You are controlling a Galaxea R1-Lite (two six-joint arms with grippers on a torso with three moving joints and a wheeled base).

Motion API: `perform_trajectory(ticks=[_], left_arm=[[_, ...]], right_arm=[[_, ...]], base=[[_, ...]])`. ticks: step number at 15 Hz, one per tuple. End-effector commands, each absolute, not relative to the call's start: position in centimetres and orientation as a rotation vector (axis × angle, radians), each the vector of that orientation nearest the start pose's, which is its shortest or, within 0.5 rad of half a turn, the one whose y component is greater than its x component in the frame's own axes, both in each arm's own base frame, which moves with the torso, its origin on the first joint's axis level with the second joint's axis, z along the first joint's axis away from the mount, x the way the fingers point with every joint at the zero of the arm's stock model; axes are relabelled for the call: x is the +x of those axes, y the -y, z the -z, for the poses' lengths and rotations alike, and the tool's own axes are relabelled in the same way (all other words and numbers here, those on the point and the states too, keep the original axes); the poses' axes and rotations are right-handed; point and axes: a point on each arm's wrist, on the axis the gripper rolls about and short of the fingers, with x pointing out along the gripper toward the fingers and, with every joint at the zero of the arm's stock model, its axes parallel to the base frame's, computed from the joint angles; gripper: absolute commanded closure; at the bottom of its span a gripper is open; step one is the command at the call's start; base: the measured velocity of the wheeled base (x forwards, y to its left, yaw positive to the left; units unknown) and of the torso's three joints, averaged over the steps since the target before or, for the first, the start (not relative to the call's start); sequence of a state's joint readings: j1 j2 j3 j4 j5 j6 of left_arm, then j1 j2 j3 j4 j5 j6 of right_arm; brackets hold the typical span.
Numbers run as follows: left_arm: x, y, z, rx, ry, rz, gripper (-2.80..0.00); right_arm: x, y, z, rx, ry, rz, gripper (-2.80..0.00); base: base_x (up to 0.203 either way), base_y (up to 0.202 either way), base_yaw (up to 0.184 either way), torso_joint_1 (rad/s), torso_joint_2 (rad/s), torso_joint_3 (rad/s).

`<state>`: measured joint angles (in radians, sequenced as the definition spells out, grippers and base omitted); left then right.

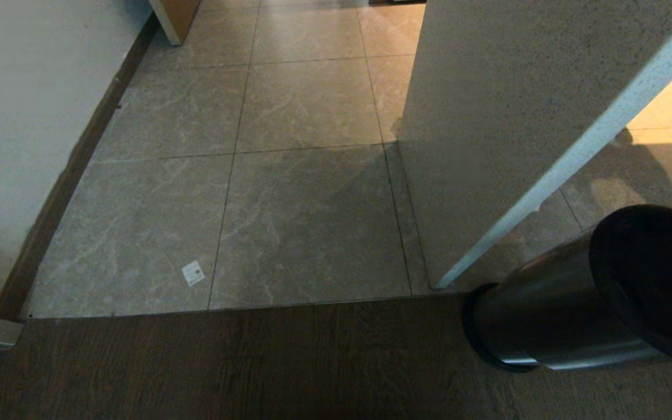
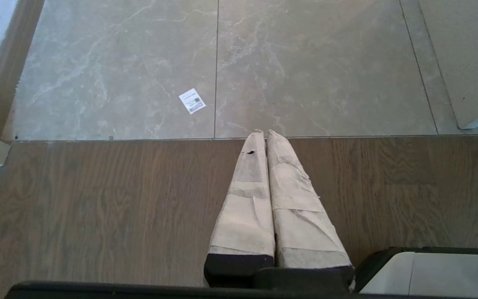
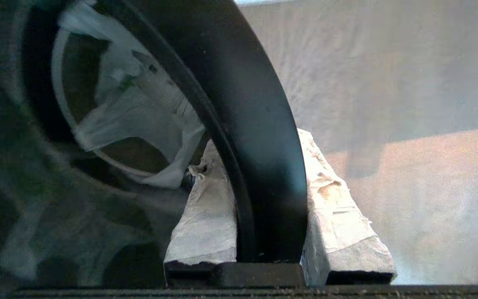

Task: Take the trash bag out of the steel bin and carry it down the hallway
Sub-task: Place the outer trash can on the ground

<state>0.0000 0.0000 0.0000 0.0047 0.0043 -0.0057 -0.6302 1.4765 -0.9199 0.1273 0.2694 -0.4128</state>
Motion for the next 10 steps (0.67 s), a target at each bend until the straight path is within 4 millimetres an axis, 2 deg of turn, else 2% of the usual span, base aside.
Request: perform_trajectory(ticks=[1,4,10], left_arm=[[-2.3,0.0,-7.5,-0.006,-0.005,-0.005,0.0],[-2.3,0.0,-7.5,-0.006,-0.005,-0.005,0.0],[-2.3,0.0,-7.5,-0.006,-0.005,-0.005,0.0]], right_arm=[[17.3,12.1,-25.3,-0.146,-0.59,0.24,0.0],[15.0,10.4,-28.5,-0.165,-0.571,0.247,0.0],[10.7,7.3,-31.2,-0.241,-0.502,0.269,0.0]], base=[[0.0,0.0,0.0,0.0,0.0,0.0],[0.0,0.0,0.0,0.0,0.0,0.0],[0.0,0.0,0.0,0.0,0.0,0.0]])
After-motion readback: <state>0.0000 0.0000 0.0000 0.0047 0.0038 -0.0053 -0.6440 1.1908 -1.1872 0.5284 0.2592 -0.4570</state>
